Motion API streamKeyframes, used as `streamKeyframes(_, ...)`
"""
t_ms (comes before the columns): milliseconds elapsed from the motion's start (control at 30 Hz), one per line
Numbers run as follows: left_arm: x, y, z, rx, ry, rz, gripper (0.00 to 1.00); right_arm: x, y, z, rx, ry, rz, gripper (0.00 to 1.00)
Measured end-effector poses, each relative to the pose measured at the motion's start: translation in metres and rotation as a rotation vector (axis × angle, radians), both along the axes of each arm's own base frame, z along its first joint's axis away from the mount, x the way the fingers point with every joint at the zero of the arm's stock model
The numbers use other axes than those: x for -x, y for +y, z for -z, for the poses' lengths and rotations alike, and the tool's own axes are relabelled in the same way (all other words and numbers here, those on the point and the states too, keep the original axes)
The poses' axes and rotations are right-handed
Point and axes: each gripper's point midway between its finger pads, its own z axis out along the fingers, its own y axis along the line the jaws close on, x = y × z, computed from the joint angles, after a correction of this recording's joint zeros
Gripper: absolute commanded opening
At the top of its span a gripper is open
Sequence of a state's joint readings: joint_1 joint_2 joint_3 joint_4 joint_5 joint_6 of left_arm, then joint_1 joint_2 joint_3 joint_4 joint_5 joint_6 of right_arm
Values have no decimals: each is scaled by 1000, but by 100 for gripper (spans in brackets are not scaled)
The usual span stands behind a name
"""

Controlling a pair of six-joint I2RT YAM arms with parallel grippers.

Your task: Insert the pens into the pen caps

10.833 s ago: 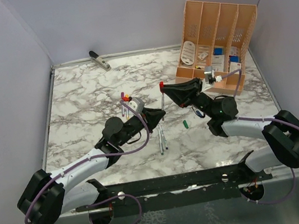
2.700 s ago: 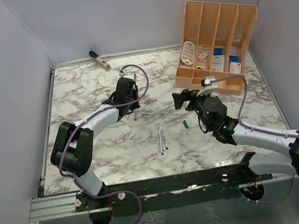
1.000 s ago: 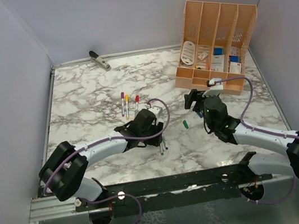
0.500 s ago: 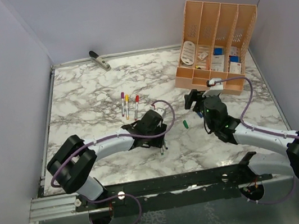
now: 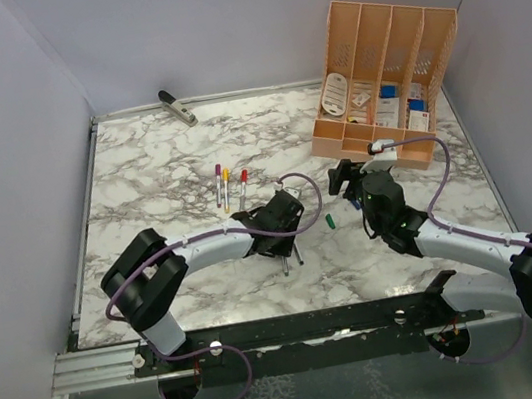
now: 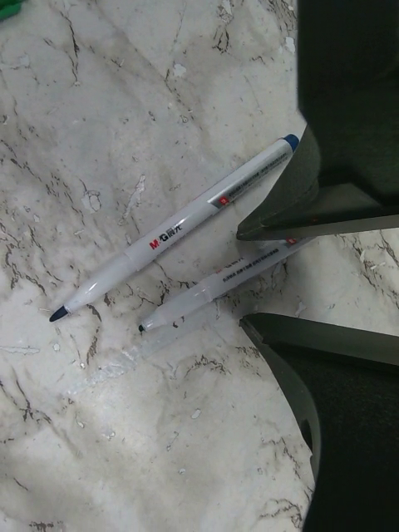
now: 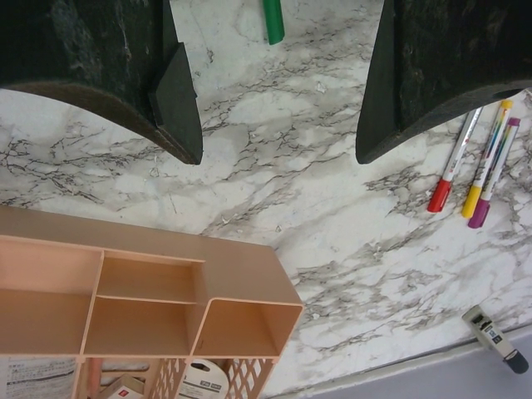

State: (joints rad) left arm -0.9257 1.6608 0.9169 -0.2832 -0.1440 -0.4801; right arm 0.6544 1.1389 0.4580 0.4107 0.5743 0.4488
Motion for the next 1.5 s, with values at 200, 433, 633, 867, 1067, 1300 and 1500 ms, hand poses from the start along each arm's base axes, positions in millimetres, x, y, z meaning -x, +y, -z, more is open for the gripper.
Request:
streamKeyframes(200, 1, 1, 3, -94, 0, 3, 43, 0, 0, 0, -3, 0, 1, 74)
streamKeyframes(433, 11, -2, 5, -124, 6, 10, 24, 0, 1, -1, -10, 1, 2, 74)
streamKeyframes(633, 14, -6, 4, -117, 5, 24, 32, -2, 2, -5, -21, -5, 3, 74)
streamKeyframes(867, 28, 0, 4, -120, 59, 47, 43, -2, 2, -6, -17, 2, 4, 75)
streamKeyframes(1067, 39, 7, 4, -135, 99, 67, 40, -2, 2, -3, -17, 15, 6, 75)
streamKeyframes(1300, 41, 2, 5, -168, 144, 109, 30, -2, 3, 5, -8, 39, 8, 76)
streamKeyframes(1500, 44, 3, 10, -194, 183, 152, 31, -2, 3, 5, -10, 38, 9, 76)
